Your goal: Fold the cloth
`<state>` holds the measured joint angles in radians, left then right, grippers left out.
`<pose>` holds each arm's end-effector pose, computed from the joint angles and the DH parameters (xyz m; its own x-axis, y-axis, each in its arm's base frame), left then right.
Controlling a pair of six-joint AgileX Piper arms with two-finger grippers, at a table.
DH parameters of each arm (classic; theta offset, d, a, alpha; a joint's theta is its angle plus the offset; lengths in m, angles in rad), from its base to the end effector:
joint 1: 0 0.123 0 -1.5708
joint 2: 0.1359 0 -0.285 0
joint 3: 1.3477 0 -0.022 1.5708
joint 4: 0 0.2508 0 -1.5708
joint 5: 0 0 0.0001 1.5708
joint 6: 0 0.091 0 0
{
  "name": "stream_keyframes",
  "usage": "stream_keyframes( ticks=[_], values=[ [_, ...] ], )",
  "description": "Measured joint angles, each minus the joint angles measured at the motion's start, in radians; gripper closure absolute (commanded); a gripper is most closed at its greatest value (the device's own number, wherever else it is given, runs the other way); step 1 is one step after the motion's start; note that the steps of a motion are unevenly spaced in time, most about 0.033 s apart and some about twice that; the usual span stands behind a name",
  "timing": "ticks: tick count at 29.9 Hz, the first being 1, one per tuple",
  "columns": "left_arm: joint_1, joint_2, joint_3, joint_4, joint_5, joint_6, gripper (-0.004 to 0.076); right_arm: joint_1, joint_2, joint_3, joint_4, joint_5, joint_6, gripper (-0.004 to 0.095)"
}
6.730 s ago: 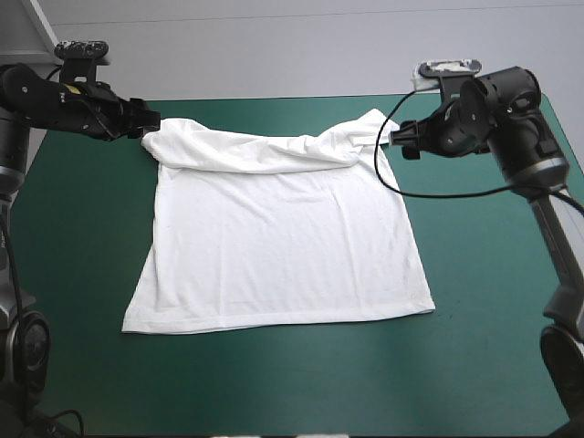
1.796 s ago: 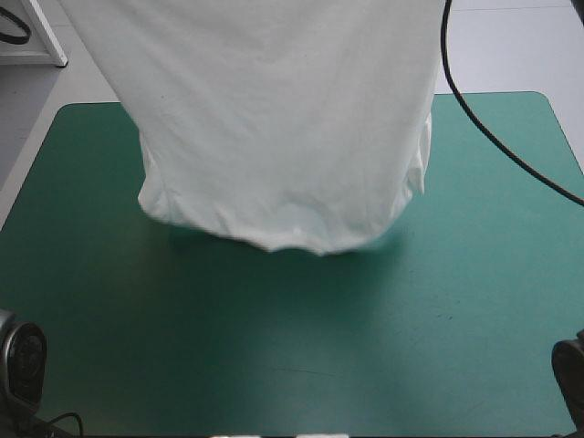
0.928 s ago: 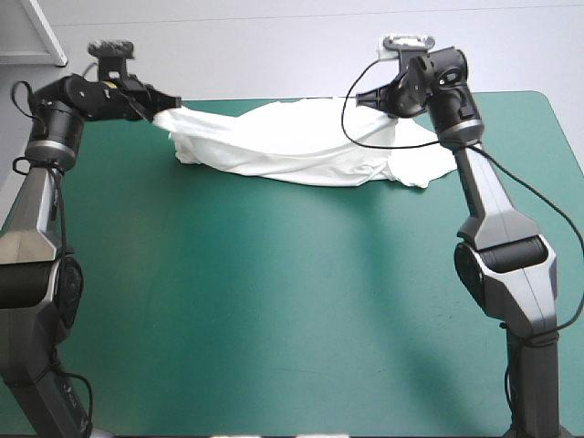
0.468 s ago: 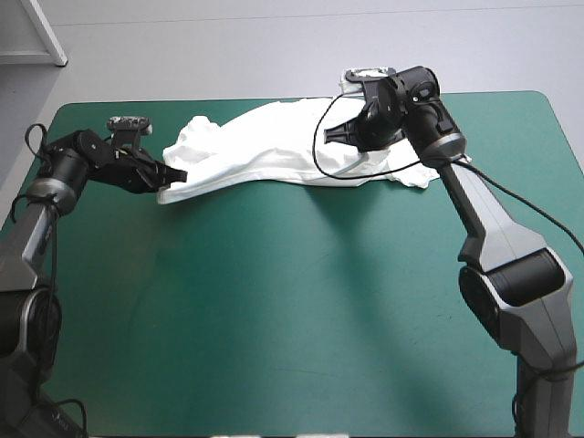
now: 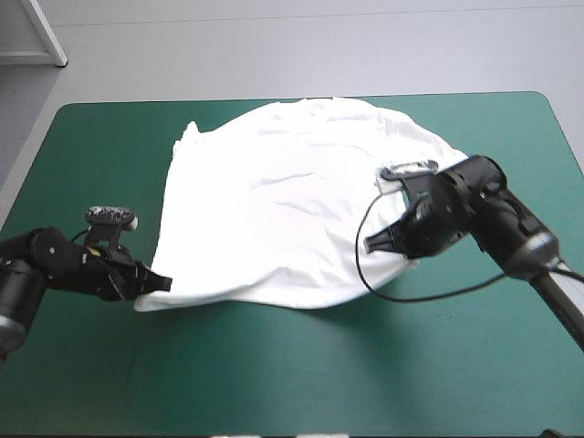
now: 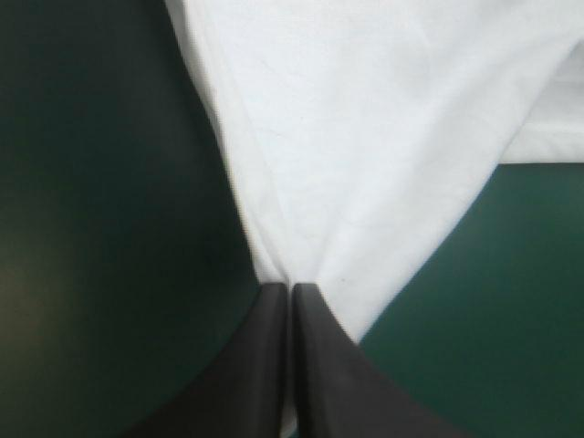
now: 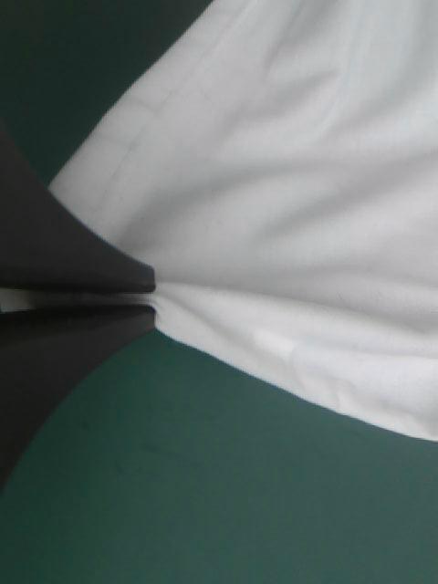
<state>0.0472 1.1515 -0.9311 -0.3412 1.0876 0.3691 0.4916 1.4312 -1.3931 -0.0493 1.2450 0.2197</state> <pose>0.2046 -0.0173 0.3042 -0.8970 0.1528 -0.4147 0.2517 0.9479 -0.1952 0.2502 0.1292 0.3577 -0.8957 -0.2501 -0.3677 -0.2809 0.9592 0.0317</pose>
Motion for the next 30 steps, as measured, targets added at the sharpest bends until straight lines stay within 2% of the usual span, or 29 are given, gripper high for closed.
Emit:
stream_keyframes(
  ticks=[5, 11, 18, 20, 22, 24, 26, 28, 30],
  values=[
    [0.000, -0.122, 0.067, 0.029, 0.130, -0.031, 0.0734, 0.004, -0.198, 0.272, 0.078, 0.000, 0.004, 0.0926],
    [0.000, -0.215, 0.109, 0.140, 0.140, -0.122, 0.0734, 0.004, -0.352, 0.513, 0.111, -0.010, 0.020, 0.0926],
    [0.000, -0.287, 0.230, 0.156, 0.146, -0.133, 0.0733, 0.004, -0.500, 0.696, 0.151, -0.015, 0.037, 0.0925],
    [0.000, -0.287, 0.263, 0.136, 0.145, -0.133, 0.0713, 0.004, -0.522, 0.727, 0.173, -0.015, 0.032, 0.0888],
    [0.000, -0.289, 0.281, 0.117, 0.145, -0.123, 0.0639, 0.004, -0.531, 0.741, 0.185, -0.015, 0.021, 0.0768],
    [0.000, -0.289, 0.287, 0.106, 0.145, -0.118, 0.0504, 0.004, -0.532, 0.744, 0.189, -0.020, 0.012, 0.0567],
    [0.000, -0.289, 0.287, 0.099, 0.145, -0.116, 0.0309, 0.004, -0.532, 0.744, 0.190, -0.020, 0.002, 0.0298],
    [0.000, -0.289, 0.287, 0.089, 0.145, -0.115, 0.0146, 0.004, -0.532, 0.744, 0.193, -0.019, -0.011, 0.0136],
    [0.000, -0.289, 0.287, 0.086, 0.145, -0.115, 0.0047, 0.004, -0.532, 0.744, 0.194, -0.019, -0.017, 0.0040]
  ],
)
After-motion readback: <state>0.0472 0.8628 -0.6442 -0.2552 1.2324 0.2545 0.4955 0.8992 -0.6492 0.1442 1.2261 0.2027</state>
